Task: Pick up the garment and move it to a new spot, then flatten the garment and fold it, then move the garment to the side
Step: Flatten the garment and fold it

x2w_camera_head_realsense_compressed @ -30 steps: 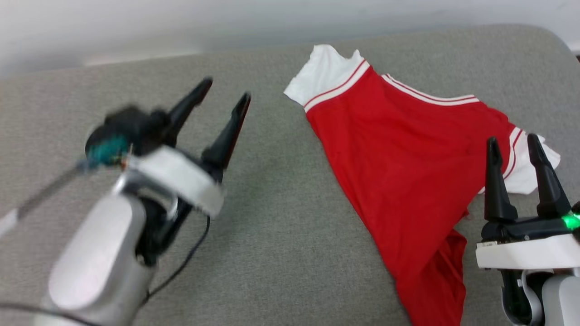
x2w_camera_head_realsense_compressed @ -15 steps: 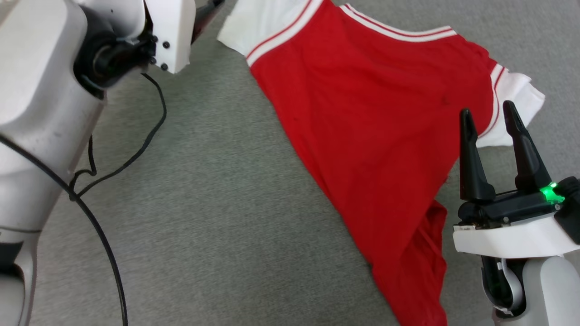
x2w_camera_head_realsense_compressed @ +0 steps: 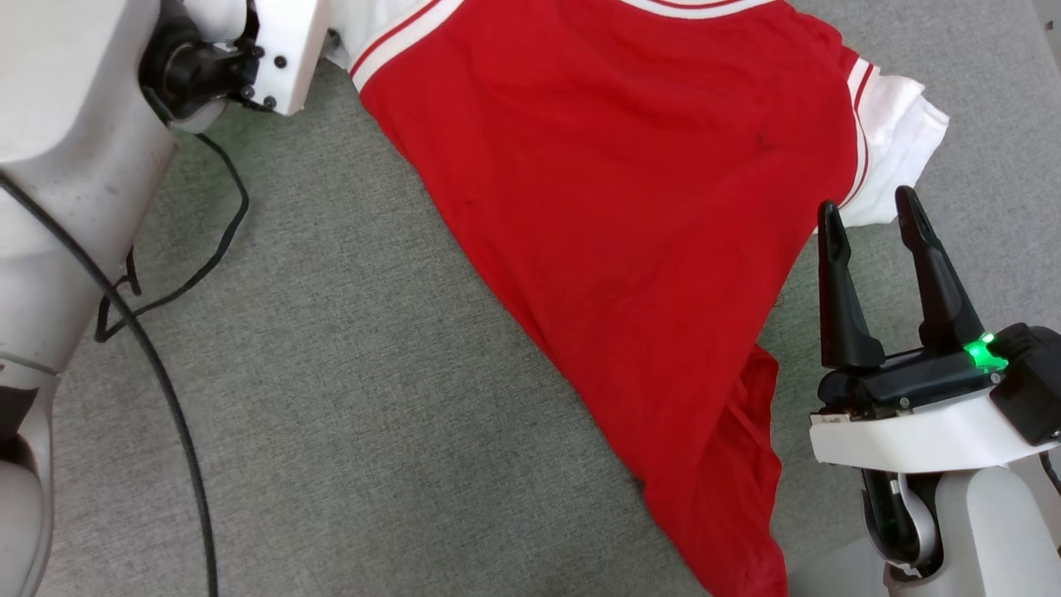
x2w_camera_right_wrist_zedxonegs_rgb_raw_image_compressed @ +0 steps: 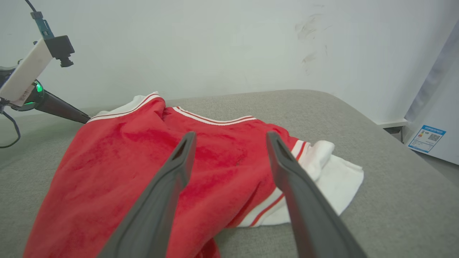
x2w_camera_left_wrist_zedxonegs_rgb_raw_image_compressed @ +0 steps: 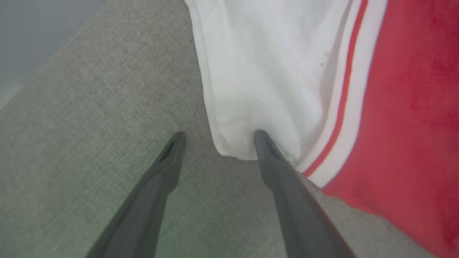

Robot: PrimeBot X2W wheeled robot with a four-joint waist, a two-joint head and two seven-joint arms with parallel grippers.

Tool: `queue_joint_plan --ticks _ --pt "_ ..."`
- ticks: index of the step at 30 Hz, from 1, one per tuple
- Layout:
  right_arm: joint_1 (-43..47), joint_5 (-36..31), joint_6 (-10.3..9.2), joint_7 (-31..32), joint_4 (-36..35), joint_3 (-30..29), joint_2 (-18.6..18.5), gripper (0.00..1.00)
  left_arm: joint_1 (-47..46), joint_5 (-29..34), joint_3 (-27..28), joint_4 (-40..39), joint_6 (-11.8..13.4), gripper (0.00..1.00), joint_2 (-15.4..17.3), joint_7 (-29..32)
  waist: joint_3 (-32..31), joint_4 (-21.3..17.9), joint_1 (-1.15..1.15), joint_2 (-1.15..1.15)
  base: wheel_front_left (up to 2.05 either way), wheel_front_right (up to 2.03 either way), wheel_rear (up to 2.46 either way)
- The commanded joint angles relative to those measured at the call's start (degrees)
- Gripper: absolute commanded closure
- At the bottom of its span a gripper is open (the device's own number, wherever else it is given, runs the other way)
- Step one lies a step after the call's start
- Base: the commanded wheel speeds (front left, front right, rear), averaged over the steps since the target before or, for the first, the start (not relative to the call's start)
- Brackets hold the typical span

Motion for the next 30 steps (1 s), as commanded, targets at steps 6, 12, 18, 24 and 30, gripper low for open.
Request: queue_joint_plan --ticks 6,12,18,24,30 --pt "-1.0 0.7 -0.04 -0.5 1.0 -0.3 0.3 0.0 1.4 -2.6 -4.6 0.4 -0.1 1.0 -0.8 1.6 0.8 0.3 -0.01 0.0 0.0 0.0 0.0" --pt "-0.8 -1.1 -0.04 -0.4 1.9 -1.5 0.3 0.0 2.4 -5.8 -4.5 -0.2 0.0 1.0 -0.3 -4.1 -1.7 2.7 -0.01 0.0 0.0 0.0 0.0" --pt "-0.3 -3.2 -0.04 1.6 2.0 -2.9 -0.6 0.0 6.3 -9.3 -3.3 -1.3 0.0 1.0 1.2 -12.9 -7.5 6.7 -0.01 0.0 0.0 0.0 0.0" --pt "0.6 -3.2 -0.04 4.9 1.7 -4.7 -2.6 0.0 13.2 -12.4 -3.0 -4.7 0.0 1.0 4.6 -21.4 -14.4 11.9 -0.01 0.0 0.0 0.0 0.0" --pt "1.7 -2.9 -0.04 8.0 1.9 -5.1 -3.9 0.0 20.9 -14.6 -2.2 -8.4 0.0 1.0 8.4 -27.4 -19.7 15.8 -0.01 0.0 0.0 0.0 0.0"
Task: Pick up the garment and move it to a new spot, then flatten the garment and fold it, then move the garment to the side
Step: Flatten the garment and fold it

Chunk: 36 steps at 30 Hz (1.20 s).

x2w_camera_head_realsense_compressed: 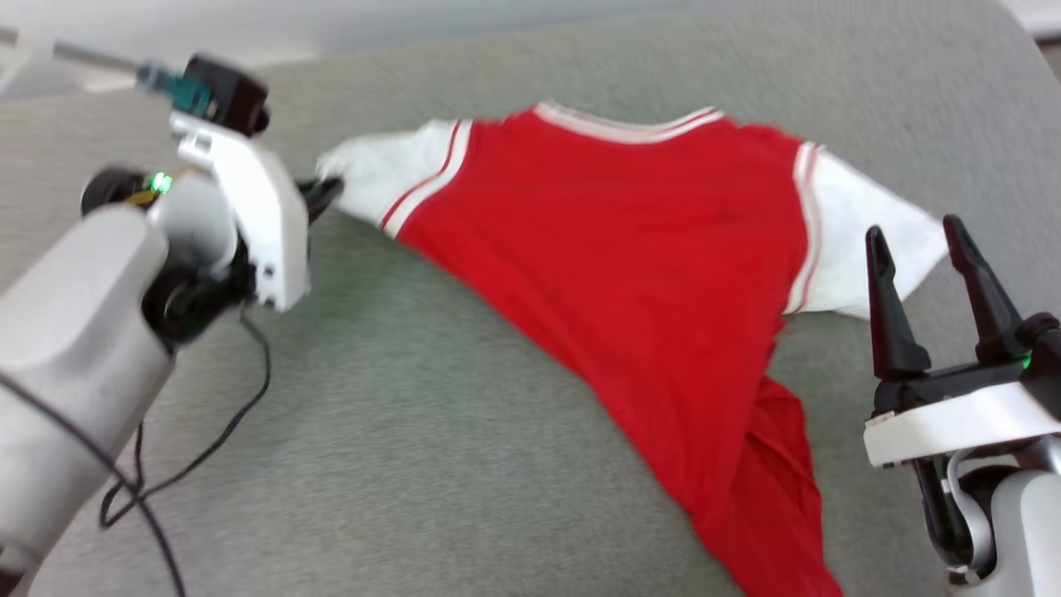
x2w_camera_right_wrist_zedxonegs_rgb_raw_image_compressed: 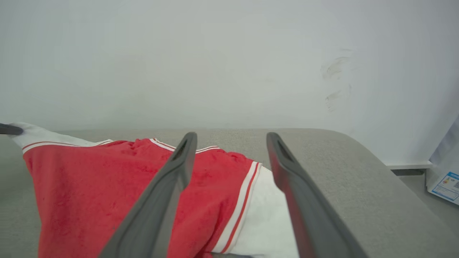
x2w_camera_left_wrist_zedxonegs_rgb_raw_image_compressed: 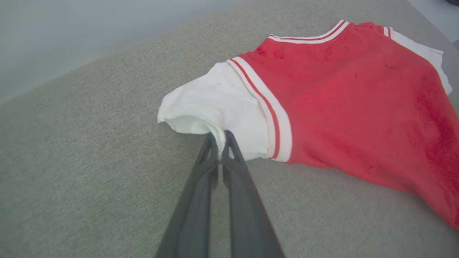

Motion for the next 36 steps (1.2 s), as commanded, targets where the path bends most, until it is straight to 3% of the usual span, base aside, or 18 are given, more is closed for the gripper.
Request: queue_joint_plan --ticks 1,9,16,27,29,36 --pt "0.9 0.6 -0.04 0.4 0.2 0.0 -0.3 0.0 1.4 -0.1 0.2 -0.5 0.0 1.0 0.6 -0.8 -4.5 4.2 0.0 0.0 0.0 0.0 0.0" --pt "3.9 1.0 -0.03 3.7 0.2 -1.0 -1.2 0.0 16.8 -2.0 -0.2 -12.3 4.3 1.0 4.3 -8.3 -10.3 8.7 0.0 0.0 0.0 0.0 0.0" --pt "6.4 1.4 -0.04 5.1 0.5 -1.3 -0.8 0.0 29.3 -1.5 -4.2 -21.1 9.6 1.0 3.3 -12.0 -13.1 10.5 0.0 0.0 0.0 0.0 0.0" --pt "8.0 1.6 -0.03 6.7 1.6 -1.0 -0.2 0.0 36.7 1.8 -10.0 -18.7 12.0 1.0 0.2 -14.1 -15.1 10.4 0.0 0.0 0.0 0.0 0.0" --pt "8.4 1.6 -0.04 6.8 1.7 -0.6 -0.1 0.0 37.1 2.1 -9.4 -17.9 12.4 0.0 -0.3 -16.1 -15.2 10.4 0.0 0.0 0.0 0.0 0.0" --pt "7.9 1.8 -0.03 4.8 0.2 -0.3 -0.3 0.0 35.8 8.1 -3.8 -18.7 14.5 0.0 0.8 -32.2 -16.2 10.4 0.0 0.0 0.0 0.0 0.0"
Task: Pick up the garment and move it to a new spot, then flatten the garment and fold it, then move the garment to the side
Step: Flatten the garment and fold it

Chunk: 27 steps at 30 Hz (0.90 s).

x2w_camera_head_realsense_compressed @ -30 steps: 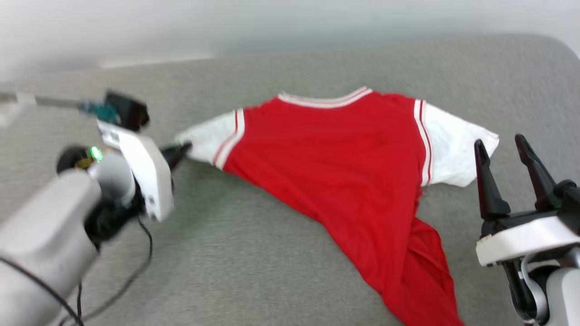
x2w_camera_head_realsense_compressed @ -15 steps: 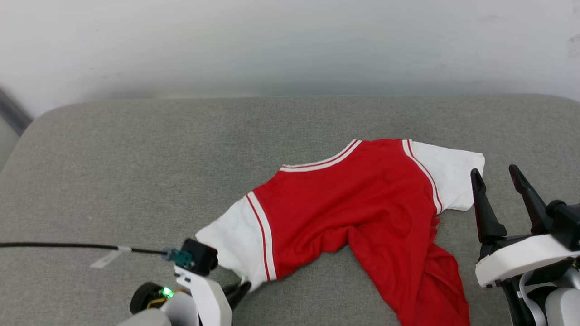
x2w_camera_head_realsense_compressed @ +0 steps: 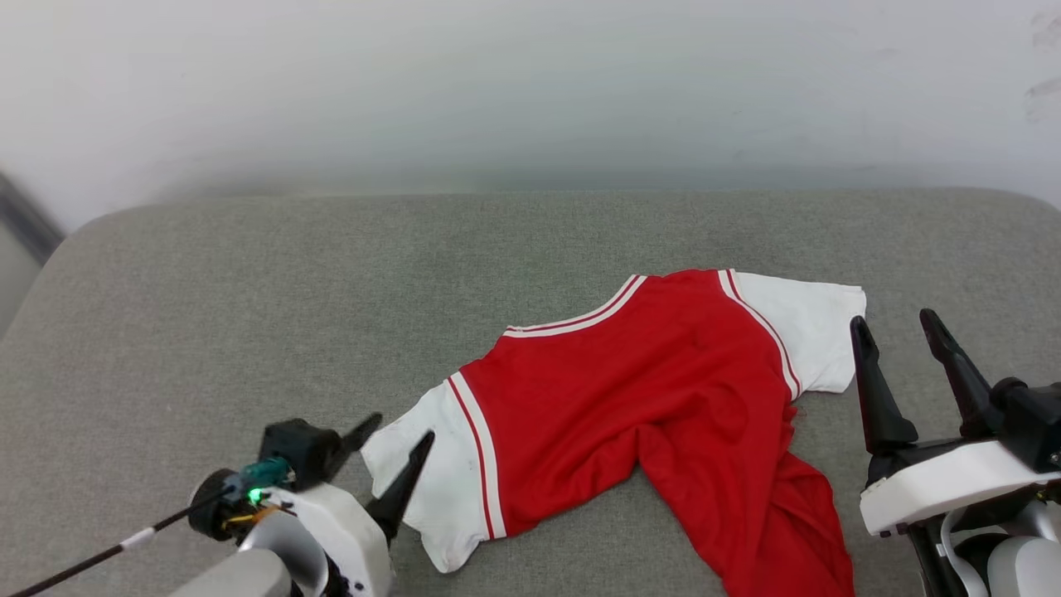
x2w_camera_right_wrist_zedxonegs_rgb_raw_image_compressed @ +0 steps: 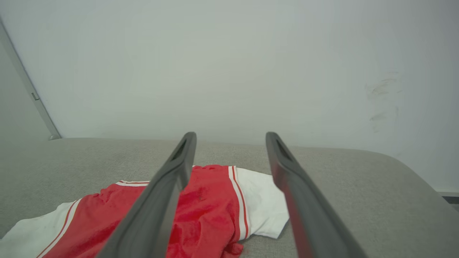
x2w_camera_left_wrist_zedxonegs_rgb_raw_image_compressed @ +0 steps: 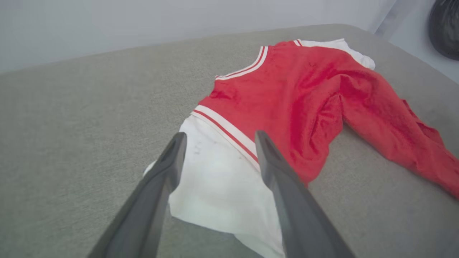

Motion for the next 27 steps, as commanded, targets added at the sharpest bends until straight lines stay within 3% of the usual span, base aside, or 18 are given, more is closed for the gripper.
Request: queue_joint_plan --ticks 1,3,8,11,15,20,27 --pt "0.0 0.1 -0.03 -0.6 -0.5 0.1 0.1 0.0 0.6 0.3 1.5 -0.7 0.8 0.0 -0.1 -1.1 -0.2 0.0 0.01 0.0 0.0 0.0 0.0" --pt "0.1 0.2 -0.03 -1.5 -1.0 0.1 0.3 0.0 1.5 2.7 5.0 -2.5 2.4 0.0 0.3 -2.2 -0.4 0.1 0.01 0.0 0.0 0.0 0.0" --pt "1.2 1.1 -0.02 -4.4 -2.1 -0.2 1.3 0.0 10.3 12.0 23.2 -12.7 6.3 0.0 -3.3 -2.3 -0.6 0.2 0.01 0.0 0.0 0.0 0.0" --pt "2.0 1.4 -0.03 -5.8 -2.2 -0.3 2.0 0.0 17.0 15.7 32.8 -17.8 5.9 0.0 -7.0 -2.4 -0.8 0.1 0.01 0.0 0.0 0.0 0.0" --pt "2.7 1.7 -0.02 -7.1 -2.0 -0.8 2.9 0.0 24.6 18.6 40.4 -20.9 3.4 0.0 -11.3 -2.4 -0.3 -0.1 0.01 0.0 0.0 0.0 0.0" --pt "2.4 1.2 -0.02 -7.0 -2.0 -0.3 3.3 0.0 28.1 20.1 41.4 -18.2 -1.3 0.0 -10.5 -1.6 1.7 -0.6 0.01 0.0 0.0 0.0 0.0" --pt "1.0 0.2 -0.02 -6.2 -2.9 -0.3 3.4 0.0 21.4 18.8 37.3 -13.8 -2.1 0.0 -7.1 14.9 6.6 -1.1 0.01 0.0 0.0 0.0 0.0"
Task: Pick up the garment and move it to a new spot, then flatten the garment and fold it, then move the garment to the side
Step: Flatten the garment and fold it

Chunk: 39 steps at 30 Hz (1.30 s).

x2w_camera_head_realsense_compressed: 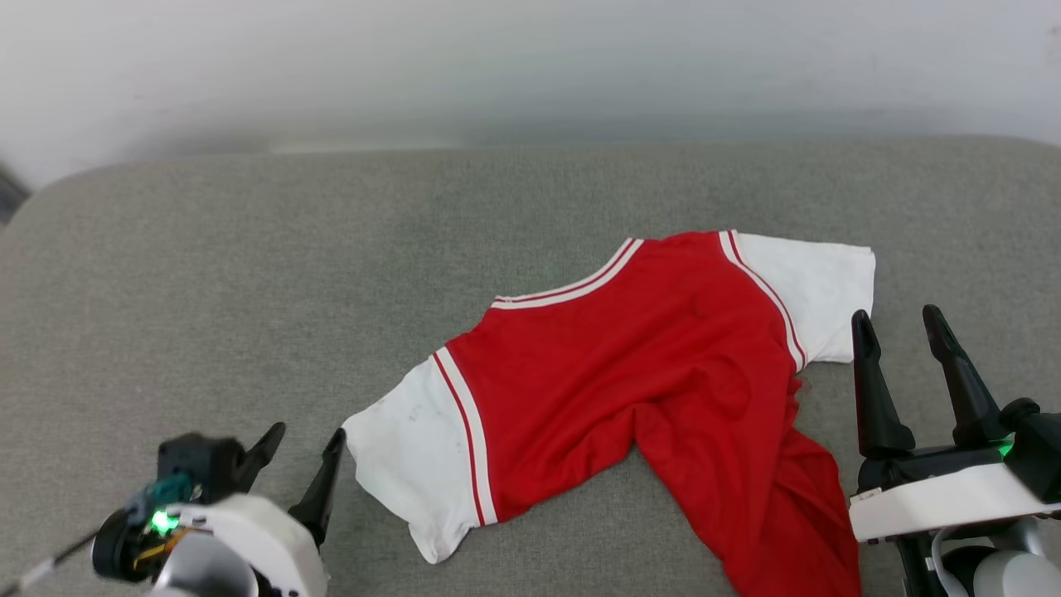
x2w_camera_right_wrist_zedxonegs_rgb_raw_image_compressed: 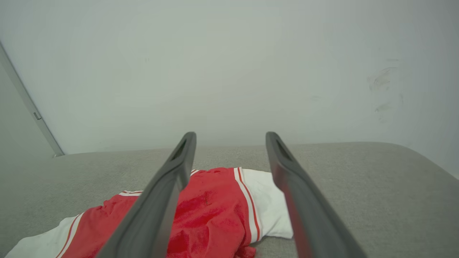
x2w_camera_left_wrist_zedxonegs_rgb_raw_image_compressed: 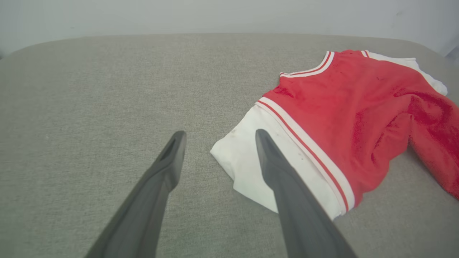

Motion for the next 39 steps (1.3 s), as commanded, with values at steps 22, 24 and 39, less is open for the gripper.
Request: queue_joint_plan --ticks 22,24,39 --pt "-3.6 -1.6 -0.02 0.7 -1.7 0.1 -0.5 0.0 -13.0 -1.9 -7.1 9.8 0.7 0.0 2.0 25.8 11.1 -2.2 0.0 0.0 0.0 0.0 0.0" --pt "-3.5 -1.7 -0.02 0.8 -1.6 -0.2 -0.5 0.0 -13.0 -2.4 -7.8 11.3 0.1 0.95 1.4 26.3 11.3 -2.2 0.0 0.0 0.0 0.0 0.0" --pt "-4.4 1.0 -0.03 20.9 -1.1 -3.1 -7.1 0.0 -15.7 5.7 -6.2 4.3 1.5 1.0 1.5 6.9 7.3 1.9 0.0 0.0 0.0 0.0 0.0"
